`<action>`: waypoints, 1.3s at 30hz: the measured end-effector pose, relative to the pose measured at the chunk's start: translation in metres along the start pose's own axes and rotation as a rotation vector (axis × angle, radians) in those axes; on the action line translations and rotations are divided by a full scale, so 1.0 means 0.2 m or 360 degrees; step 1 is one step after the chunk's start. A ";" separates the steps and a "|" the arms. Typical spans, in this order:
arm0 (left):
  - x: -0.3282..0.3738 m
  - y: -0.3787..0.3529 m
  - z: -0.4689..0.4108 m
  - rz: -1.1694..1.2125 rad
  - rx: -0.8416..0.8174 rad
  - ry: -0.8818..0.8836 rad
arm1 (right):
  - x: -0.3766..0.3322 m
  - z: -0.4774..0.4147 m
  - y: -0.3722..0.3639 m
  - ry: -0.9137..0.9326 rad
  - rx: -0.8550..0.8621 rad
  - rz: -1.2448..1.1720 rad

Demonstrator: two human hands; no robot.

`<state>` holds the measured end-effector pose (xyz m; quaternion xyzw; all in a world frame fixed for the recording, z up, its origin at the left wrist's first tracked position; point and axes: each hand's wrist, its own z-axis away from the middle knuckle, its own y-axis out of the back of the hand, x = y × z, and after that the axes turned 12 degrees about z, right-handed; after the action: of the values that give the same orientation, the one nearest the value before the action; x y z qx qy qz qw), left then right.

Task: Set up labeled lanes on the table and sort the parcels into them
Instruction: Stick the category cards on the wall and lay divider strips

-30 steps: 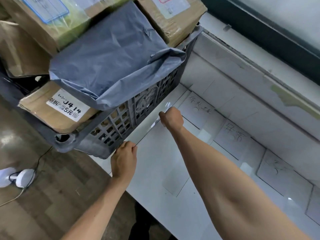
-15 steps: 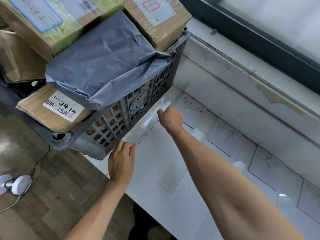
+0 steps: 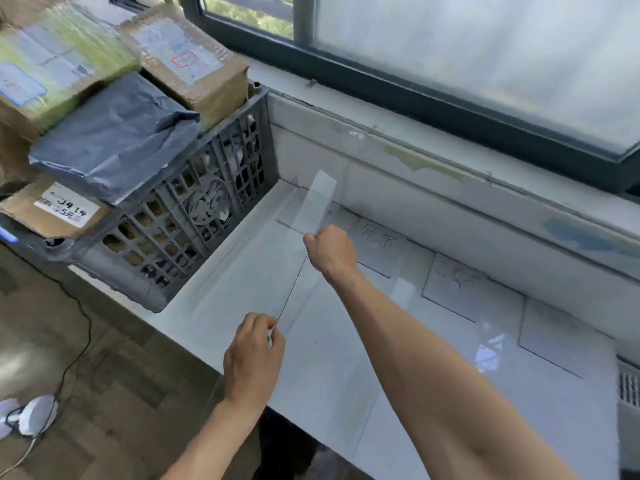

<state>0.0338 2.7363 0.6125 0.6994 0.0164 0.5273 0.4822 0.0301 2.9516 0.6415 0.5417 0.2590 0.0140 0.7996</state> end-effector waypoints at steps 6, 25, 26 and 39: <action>0.38 -0.32 0.50 0.0050 -0.0113 -0.0080 | 0.65 0.28 0.27 -0.0031 0.0075 0.0000; 1.16 -1.32 1.52 0.0207 -0.0795 -0.0344 | 2.41 0.88 0.66 -0.0833 0.0540 0.0082; 1.17 -1.35 1.57 0.0213 -0.0820 -0.0332 | 2.46 0.90 0.65 -0.0865 0.0539 0.0074; 1.19 -1.69 1.91 0.0266 -0.1013 -0.0080 | 2.85 1.03 0.52 -0.0941 0.0484 0.0163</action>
<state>0.5910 2.7931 0.5579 0.5252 -0.2185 0.5264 0.6320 0.6391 2.9896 0.5616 0.6477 -0.0125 -0.1423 0.7484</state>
